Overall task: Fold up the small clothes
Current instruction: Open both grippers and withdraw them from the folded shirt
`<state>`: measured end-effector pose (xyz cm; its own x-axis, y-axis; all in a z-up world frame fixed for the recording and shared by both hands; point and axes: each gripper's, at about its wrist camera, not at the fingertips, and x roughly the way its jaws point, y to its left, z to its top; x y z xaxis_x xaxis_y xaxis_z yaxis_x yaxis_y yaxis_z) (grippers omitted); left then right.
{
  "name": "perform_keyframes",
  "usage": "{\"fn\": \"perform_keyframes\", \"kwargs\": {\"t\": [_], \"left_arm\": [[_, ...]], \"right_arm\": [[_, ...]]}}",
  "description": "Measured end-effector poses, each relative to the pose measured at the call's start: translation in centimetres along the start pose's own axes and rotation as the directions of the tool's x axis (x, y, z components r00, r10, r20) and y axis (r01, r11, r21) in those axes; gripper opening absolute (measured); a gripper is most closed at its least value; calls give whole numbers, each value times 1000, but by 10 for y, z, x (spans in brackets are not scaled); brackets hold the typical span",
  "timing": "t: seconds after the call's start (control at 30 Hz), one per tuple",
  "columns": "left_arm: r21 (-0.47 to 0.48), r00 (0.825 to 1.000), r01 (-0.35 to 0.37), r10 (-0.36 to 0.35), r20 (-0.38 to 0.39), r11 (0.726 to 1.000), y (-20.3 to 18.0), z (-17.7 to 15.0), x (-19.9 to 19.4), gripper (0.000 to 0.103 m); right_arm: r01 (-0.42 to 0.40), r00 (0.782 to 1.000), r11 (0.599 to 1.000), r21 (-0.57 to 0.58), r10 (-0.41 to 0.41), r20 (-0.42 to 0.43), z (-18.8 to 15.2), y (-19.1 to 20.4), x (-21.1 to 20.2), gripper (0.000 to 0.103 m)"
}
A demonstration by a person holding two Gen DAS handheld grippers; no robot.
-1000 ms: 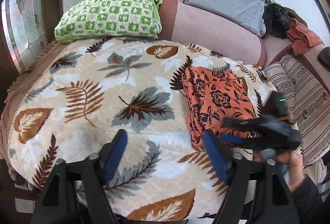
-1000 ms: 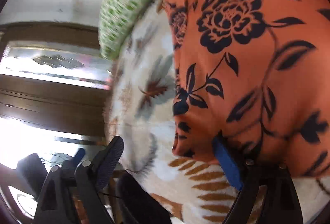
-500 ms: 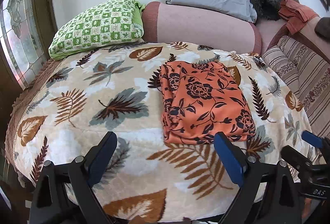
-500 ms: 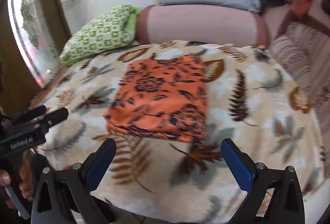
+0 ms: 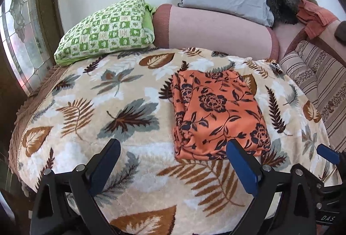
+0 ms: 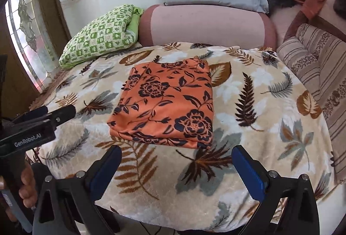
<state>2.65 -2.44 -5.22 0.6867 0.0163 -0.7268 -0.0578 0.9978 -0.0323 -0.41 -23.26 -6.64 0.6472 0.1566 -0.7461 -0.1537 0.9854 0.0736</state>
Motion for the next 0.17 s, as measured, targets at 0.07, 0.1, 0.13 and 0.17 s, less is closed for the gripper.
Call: {"fn": "perform_keyframes", "kwargs": {"t": [0.07,0.1,0.13,0.17], "left_arm": [[-2,999,27,-27,16,1000,0,3,-1,103],[-1,999,35,-35,16,999,-1,5,0,103],[0,999,38,-38,12,999,-3,7,2,103],[1,999,41,-41,4,999,-4,10,4,103]], "right_arm": [[1,1000,1000,-12,-1,4,3,3,1,103],[4,1000,1000,-15,-4,4,5,4,2,102],[7,1000,1000,-16,-7,4,6,4,3,102],[7,1000,1000,-15,-7,3,8,4,5,102]]}}
